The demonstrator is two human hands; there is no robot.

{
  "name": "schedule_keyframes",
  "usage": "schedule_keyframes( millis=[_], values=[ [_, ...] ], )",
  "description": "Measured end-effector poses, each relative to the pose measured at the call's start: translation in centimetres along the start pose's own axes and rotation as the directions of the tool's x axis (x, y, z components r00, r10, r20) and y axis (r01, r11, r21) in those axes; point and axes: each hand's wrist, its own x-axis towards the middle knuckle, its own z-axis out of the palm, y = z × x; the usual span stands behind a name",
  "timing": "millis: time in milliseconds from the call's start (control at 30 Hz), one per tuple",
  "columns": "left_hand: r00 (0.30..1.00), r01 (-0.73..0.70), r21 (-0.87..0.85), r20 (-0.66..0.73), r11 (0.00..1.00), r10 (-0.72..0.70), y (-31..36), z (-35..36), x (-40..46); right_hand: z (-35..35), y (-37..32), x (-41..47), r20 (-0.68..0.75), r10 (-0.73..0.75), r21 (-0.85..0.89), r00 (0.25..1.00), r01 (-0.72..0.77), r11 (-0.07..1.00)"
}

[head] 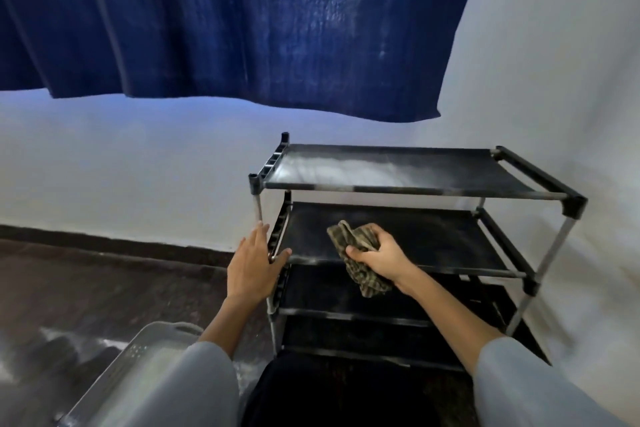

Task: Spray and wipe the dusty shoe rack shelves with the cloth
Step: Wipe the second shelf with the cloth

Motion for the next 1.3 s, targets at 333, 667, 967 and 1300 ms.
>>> schedule_keyframes(
  millis=[333, 667, 967, 1300],
  values=[
    [0.984, -0.173, 0.006, 0.032, 0.985, 0.173, -1.9, 6.7, -0.1, 6.3, 1.8, 7.5, -0.047, -0.113, -0.391, 0.992, 0.086, 0.916],
    [0.934, 0.269, -0.366, -0.126, 0.891, -0.334, 0.1, 11.8, 3.7, 10.2, 1.7, 15.4, 0.47, -0.047, -0.555, 0.882, 0.336, 0.761],
    [0.957, 0.266, -0.179, -0.072, 0.947, -0.283, 0.5, 11.8, 3.9, -0.5, 3.0, 14.6, 0.578, 0.138, -0.691, 0.804, 0.392, 0.608],
    [0.95, 0.301, -0.163, -0.037, 0.94, -0.311, 0.5, 11.3, 4.4, 9.2, 1.5, 15.6, 0.56, -0.068, -0.567, 0.825, 0.442, 0.695]
  ],
)
